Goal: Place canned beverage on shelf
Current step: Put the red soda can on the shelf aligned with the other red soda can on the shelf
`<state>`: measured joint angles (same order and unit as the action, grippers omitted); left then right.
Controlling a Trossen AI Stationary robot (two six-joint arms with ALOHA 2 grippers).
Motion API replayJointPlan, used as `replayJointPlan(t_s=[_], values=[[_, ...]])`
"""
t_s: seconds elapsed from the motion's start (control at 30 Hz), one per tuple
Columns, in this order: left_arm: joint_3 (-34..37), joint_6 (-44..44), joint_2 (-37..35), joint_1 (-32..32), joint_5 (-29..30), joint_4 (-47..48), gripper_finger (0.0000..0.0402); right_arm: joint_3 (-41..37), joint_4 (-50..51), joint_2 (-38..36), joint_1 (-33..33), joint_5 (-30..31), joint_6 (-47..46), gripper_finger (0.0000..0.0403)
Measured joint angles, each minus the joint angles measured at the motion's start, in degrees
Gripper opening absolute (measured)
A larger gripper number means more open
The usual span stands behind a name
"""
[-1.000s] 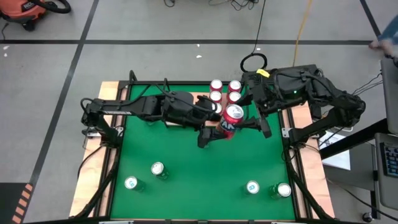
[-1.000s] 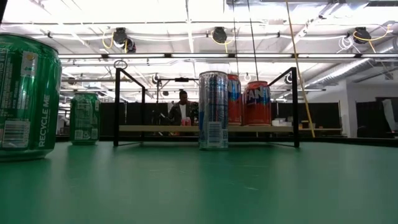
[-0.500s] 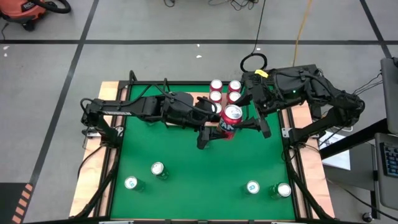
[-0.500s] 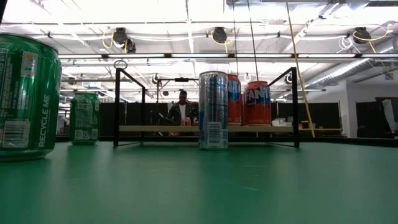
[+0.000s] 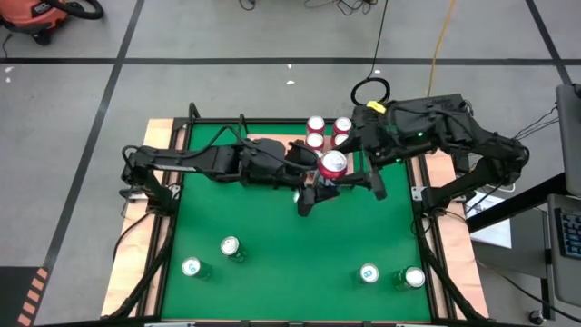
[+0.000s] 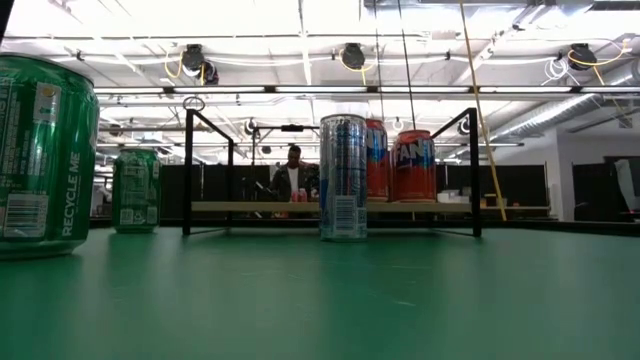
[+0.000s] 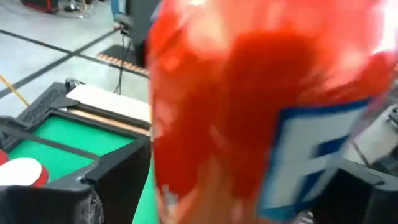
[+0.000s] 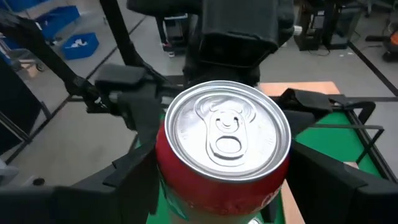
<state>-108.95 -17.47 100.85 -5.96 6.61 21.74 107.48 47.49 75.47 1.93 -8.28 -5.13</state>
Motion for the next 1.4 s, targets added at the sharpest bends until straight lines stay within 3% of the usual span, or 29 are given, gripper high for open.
replayJointPlan(t_s=[0.5,0.67,0.93,1.2,1.4], values=[[0.00,1.13,0.32,-0.05,-0.61,-2.17,0.0286,0.13,-0.42,-0.64,0.00,1.22,-3.21,0.0290],[0.00,0.87,0.32,-0.09,-0.37,-2.49,0.0282,0.14,-0.52,-0.69,0.06,3.38,-6.83,0.0306],[0.22,1.99,0.45,0.27,10.42,-2.47,0.0282,3.14,0.52,-0.86,-0.07,9.23,-15.28,0.0365],[0.20,5.24,0.40,0.72,15.90,-3.00,0.0282,9.61,9.20,0.57,0.00,14.15,-18.70,0.0363],[0.15,7.90,0.40,0.93,19.06,-0.36,0.0282,11.02,12.38,3.19,0.00,14.34,-17.81,0.0362]])
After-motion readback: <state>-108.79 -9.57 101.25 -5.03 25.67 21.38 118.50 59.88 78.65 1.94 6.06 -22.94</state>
